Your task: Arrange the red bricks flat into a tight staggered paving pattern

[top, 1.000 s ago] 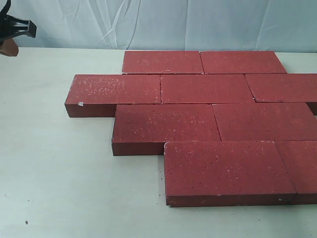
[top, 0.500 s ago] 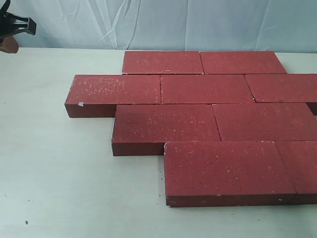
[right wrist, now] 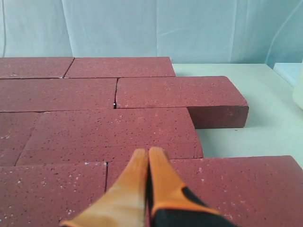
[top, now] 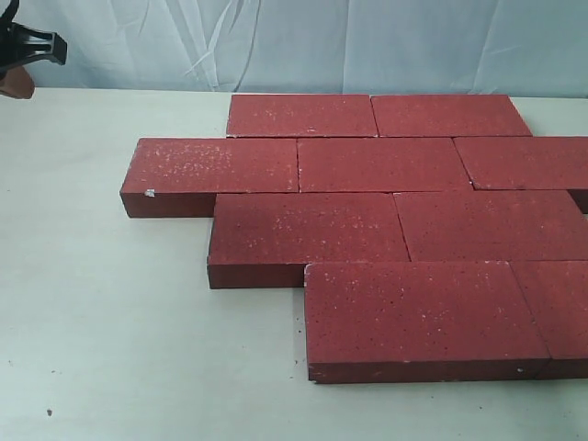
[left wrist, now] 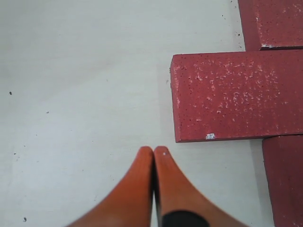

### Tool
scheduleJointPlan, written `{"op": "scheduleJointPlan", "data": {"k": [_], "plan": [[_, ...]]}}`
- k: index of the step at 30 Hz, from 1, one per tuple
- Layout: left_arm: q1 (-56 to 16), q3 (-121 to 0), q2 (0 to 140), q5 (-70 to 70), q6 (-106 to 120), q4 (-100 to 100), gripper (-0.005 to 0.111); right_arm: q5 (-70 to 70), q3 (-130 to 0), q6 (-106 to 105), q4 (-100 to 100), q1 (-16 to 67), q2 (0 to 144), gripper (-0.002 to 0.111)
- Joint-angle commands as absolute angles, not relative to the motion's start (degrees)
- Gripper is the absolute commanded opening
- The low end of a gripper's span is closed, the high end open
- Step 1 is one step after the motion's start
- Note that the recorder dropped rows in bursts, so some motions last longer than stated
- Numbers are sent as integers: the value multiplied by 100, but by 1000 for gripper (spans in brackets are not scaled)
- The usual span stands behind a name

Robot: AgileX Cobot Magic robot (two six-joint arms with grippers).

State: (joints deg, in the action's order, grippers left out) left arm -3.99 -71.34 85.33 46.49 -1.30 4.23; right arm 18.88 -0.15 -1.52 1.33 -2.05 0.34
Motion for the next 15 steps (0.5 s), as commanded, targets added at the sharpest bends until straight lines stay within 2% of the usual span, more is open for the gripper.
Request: {"op": "scheduleJointPlan", "data": {"k": [1,15], "plan": [[-416,-7117,8495,4581,-128,414,0,1795,0,-153,95,-228,0,-1],[-416,-7117,8495,4581,-128,414,0,1826,0,-153,95,-228,0,-1]]}}
